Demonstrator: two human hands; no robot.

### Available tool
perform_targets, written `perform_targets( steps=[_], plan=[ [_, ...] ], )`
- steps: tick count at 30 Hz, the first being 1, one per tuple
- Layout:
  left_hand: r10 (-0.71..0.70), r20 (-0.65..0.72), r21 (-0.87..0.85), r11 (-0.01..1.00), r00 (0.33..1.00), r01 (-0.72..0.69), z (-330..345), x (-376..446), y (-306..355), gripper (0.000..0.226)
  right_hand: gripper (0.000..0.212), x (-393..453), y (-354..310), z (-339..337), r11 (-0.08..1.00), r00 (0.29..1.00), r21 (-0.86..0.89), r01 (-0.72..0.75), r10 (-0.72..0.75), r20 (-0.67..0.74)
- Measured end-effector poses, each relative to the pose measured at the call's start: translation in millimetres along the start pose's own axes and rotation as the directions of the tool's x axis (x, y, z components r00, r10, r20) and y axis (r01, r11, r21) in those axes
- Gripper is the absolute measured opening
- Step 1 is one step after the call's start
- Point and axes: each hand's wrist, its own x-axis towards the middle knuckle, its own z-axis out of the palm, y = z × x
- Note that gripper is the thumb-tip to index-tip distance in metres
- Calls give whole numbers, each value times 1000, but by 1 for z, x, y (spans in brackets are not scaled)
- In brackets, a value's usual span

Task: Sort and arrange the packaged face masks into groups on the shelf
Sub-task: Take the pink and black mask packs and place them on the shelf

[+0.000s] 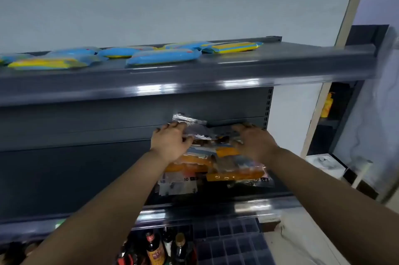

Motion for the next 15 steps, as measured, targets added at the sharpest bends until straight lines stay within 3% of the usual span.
perform_targets(
  steps=[6, 9, 15],
  plan=[
    [-81, 28, -94, 992, 996, 83, 13, 24, -6, 50, 44, 24, 26, 4, 991, 996, 94, -91, 92, 2],
    [-125, 52, -112, 985, 991, 130, 13, 36, -8, 57, 41, 35, 38, 5, 992, 997, 106, -71, 70, 13],
    [-224, 184, -77, 967, 957, 241, 18, 53, -7, 65, 43, 62, 61, 12, 992, 981, 79, -100, 85, 174]
  ],
)
